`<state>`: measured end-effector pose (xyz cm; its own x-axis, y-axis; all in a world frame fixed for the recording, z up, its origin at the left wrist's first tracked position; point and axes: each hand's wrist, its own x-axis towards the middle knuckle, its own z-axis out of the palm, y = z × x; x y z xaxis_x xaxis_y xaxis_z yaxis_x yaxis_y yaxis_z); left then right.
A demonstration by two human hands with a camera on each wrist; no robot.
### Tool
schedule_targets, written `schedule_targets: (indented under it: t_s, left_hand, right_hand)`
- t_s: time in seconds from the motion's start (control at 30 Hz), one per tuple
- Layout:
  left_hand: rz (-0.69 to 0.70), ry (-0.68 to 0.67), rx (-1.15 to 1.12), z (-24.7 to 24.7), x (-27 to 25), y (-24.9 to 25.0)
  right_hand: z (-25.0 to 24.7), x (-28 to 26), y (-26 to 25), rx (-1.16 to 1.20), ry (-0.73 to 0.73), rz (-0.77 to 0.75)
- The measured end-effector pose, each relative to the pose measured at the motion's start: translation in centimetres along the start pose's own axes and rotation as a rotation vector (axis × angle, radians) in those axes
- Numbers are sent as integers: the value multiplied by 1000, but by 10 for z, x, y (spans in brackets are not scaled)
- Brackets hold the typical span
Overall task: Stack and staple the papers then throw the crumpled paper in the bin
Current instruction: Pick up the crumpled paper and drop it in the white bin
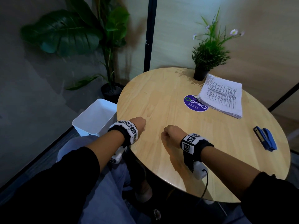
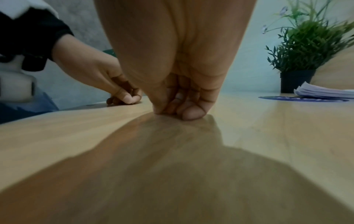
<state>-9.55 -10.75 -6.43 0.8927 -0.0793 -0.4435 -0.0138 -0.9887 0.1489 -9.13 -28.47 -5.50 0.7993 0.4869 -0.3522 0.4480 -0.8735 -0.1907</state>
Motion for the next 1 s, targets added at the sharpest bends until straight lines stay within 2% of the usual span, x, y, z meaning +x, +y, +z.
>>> schedule_targets:
  t_s: [0.13, 0.23, 0.33, 0.43, 0.5, 0.63, 0.8, 1.0]
  left_hand:
    - [-14, 9, -145, -13, -1, -17]
    - [-71, 152, -112, -35, -8, -45]
    - [-112, 123, -207, -58, -13, -77]
    - [-222, 221, -225, -75, -24, -109]
    - [-261, 236, -266, -78, -28, -130]
    - [-352, 223, -299, -81, -31, -169]
    - [-388, 189, -345, -67, -25, -217]
    - [-413, 182, -338, -32, -13, -243]
  right_hand:
    - [-7, 2, -3, 17, -74, 29]
    - [-21, 6, -8, 119, -18, 19]
    - [-33, 21, -24, 217, 16, -16]
    - [-44, 45, -47, 326, 13, -45]
    - [-53, 63, -65, 317, 18, -103]
    - [-67, 105, -106, 285, 31, -174]
    - [-68, 162, -160, 165, 25, -240]
    - [-54, 210, -212, 138, 69, -257]
